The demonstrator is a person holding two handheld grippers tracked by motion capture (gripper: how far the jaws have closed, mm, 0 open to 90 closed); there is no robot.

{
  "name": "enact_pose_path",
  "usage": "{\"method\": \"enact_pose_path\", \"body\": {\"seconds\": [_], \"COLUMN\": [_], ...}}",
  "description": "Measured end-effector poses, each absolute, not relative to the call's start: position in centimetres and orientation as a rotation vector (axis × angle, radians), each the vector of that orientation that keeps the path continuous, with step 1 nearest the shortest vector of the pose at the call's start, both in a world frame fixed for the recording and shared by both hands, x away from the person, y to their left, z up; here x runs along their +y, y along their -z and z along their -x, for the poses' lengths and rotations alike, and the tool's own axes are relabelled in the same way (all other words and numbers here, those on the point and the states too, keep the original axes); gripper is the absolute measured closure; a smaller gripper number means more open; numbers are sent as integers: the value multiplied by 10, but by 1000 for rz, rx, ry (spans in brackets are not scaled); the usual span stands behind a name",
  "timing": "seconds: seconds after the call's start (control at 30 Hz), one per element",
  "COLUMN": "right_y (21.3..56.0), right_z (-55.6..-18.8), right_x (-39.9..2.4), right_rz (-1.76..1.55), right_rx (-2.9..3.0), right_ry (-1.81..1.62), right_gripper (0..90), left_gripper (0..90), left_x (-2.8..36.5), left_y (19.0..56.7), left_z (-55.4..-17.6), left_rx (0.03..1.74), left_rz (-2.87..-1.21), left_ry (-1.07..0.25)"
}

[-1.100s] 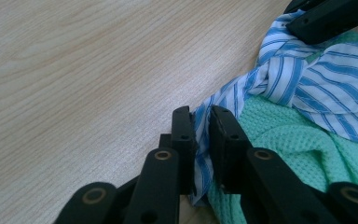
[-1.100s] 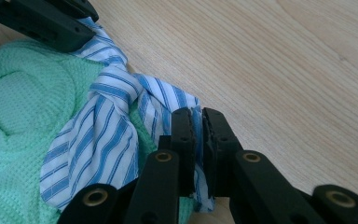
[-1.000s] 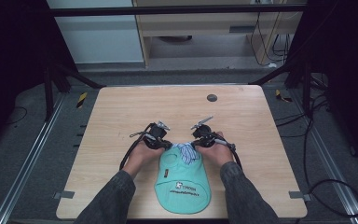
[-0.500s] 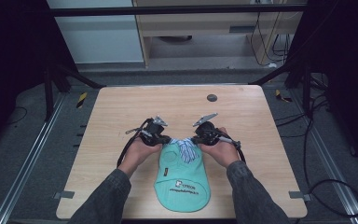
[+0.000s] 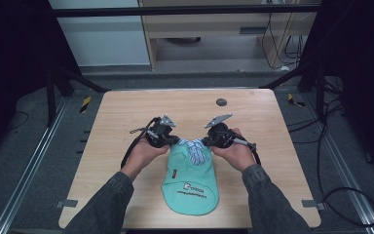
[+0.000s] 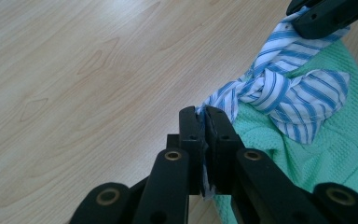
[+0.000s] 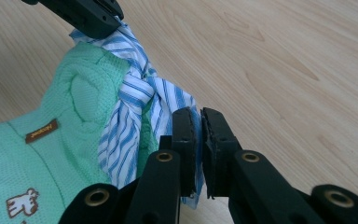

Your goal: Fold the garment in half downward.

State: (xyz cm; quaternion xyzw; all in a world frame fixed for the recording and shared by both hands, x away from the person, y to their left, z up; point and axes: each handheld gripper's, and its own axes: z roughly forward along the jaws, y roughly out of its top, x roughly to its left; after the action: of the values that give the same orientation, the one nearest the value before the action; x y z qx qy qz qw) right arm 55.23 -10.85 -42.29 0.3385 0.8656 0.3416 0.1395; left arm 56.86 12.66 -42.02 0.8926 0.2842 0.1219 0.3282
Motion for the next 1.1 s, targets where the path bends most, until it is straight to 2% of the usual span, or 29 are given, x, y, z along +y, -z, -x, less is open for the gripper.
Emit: {"method": "enact_pose_path", "body": {"seconds": [1.1], "right_y": [398], "right_z": [-554], "right_x": [-111], "right_rz": [-880], "right_rx": [2468], "right_ry": [-998], "right_gripper": [843], "left_gripper": [863], "left_x": [126], "left_y": [397], "left_z": [-571], "left_rx": [705], "left_rz": [-2317], "left_ry": [-382]}}
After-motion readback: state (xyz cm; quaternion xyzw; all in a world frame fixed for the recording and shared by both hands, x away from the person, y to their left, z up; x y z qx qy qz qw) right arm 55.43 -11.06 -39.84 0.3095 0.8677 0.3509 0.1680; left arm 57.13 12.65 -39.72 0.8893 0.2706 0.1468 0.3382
